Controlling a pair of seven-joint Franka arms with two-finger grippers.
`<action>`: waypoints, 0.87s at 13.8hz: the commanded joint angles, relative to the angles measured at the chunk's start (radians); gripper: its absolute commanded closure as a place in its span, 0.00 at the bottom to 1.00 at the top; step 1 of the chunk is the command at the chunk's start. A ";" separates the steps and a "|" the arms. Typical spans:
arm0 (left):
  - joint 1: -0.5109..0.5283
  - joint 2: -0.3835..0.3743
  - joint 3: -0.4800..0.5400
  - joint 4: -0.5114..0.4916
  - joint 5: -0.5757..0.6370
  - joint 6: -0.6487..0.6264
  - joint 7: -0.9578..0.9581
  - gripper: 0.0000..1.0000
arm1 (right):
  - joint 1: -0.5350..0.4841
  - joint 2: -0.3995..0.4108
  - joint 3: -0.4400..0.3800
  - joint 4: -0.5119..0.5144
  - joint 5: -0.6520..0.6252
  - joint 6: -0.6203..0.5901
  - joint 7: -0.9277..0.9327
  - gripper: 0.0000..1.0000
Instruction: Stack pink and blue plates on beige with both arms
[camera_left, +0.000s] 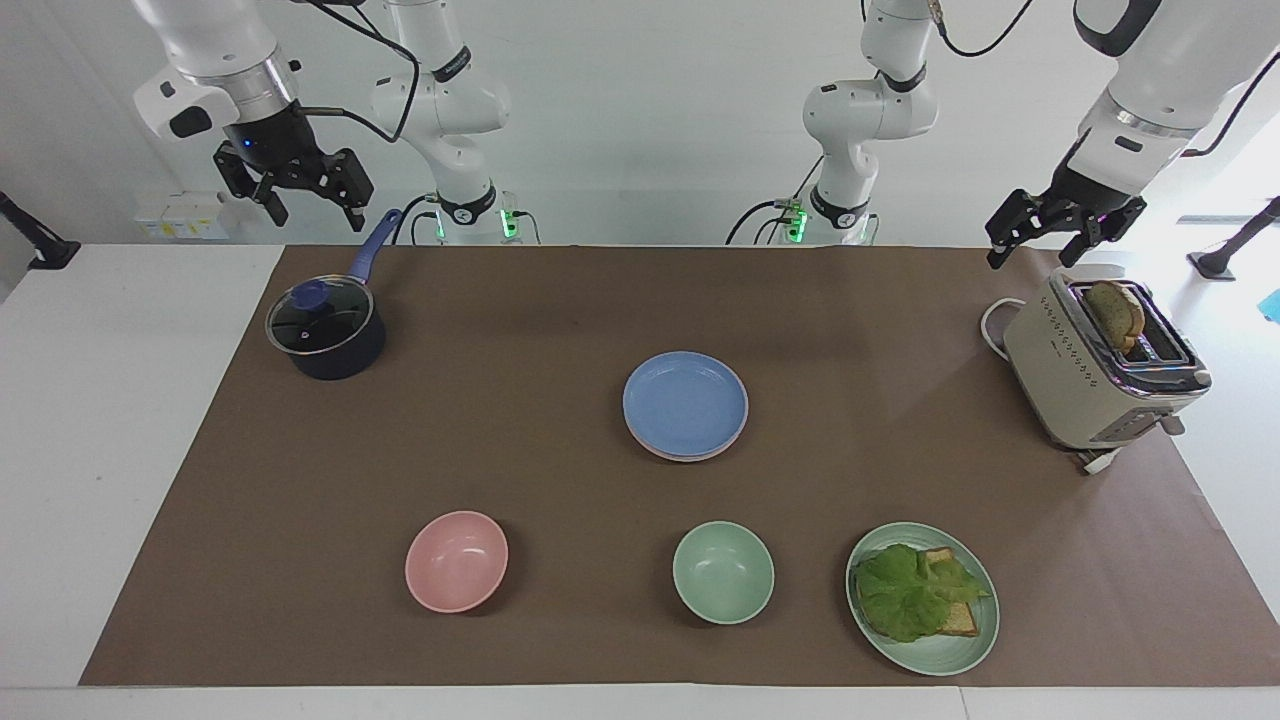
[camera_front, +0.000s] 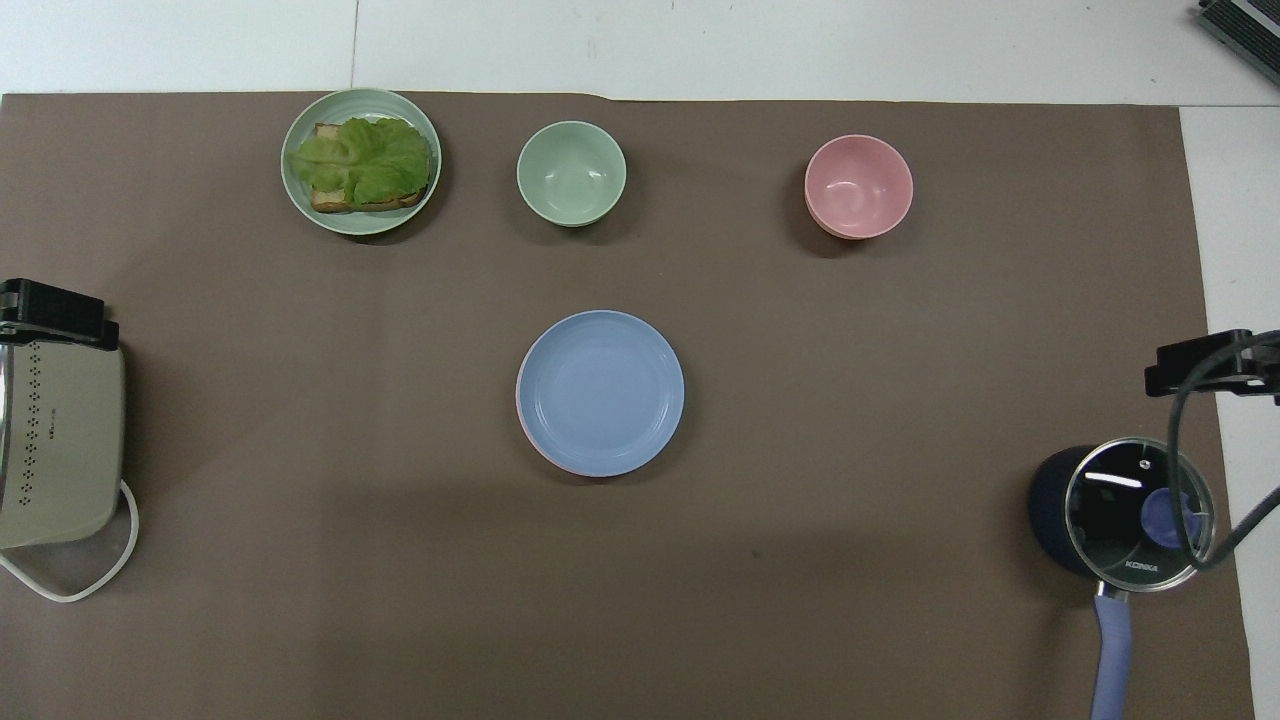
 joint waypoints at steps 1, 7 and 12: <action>0.002 -0.005 -0.004 -0.004 0.017 -0.008 0.000 0.00 | -0.011 -0.012 0.006 -0.005 -0.007 -0.002 -0.028 0.00; 0.002 -0.005 -0.004 -0.004 0.017 -0.008 0.000 0.00 | -0.008 -0.019 0.006 -0.017 -0.006 0.025 -0.028 0.00; 0.002 -0.005 -0.004 -0.004 0.017 -0.008 0.000 0.00 | -0.006 -0.023 0.006 -0.025 -0.001 0.018 -0.026 0.00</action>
